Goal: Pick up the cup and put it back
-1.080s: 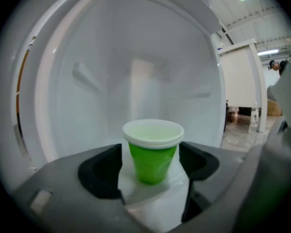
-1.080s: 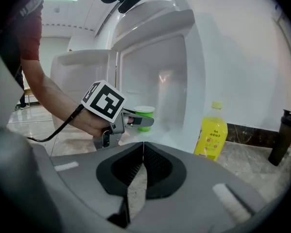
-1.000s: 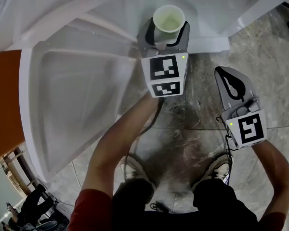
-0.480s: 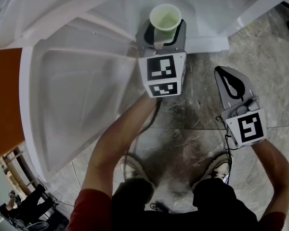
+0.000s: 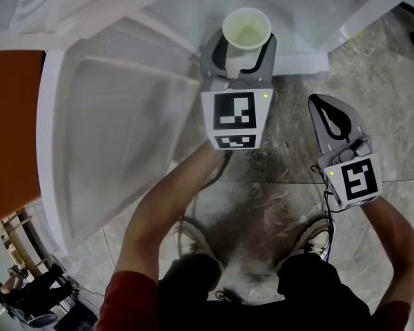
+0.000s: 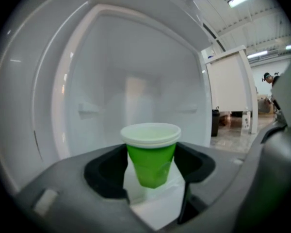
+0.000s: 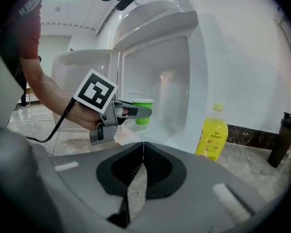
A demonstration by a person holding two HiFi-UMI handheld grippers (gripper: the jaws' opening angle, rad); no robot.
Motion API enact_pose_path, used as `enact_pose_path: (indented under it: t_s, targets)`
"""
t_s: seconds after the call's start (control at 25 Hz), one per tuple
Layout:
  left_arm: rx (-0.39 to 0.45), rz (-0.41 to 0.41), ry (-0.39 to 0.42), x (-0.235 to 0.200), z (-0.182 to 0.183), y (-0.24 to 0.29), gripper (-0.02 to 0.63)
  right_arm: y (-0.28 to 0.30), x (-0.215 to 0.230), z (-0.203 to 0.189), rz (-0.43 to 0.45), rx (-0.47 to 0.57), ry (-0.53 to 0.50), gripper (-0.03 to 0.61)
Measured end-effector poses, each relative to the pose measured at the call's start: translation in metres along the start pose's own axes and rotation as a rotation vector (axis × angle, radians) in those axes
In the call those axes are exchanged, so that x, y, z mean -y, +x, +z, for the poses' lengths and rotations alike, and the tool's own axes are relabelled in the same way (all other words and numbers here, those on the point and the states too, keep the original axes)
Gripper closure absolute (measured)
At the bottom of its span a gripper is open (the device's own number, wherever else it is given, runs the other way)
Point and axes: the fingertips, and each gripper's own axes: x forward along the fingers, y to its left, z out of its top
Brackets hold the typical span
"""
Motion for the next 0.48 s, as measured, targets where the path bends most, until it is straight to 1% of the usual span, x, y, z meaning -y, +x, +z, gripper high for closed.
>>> enact_pose_path:
  t_s: [0.2, 0.4, 0.48]
  targets:
    - [0.008, -0.034, -0.002, 0.008, 0.006, -0.02, 0.318, -0.003, -0.005, 0.003, 0.0, 0.002, -0.005, 0.577]
    - [0.014, -0.062, 0.016, 0.012, 0.01, -0.043, 0.318, -0.007, -0.01, 0.009, 0.001, 0.017, -0.02, 0.577]
    - [0.008, -0.072, 0.014, 0.014, 0.01, -0.054, 0.318, -0.011, -0.013, 0.008, 0.003, 0.004, -0.027, 0.577]
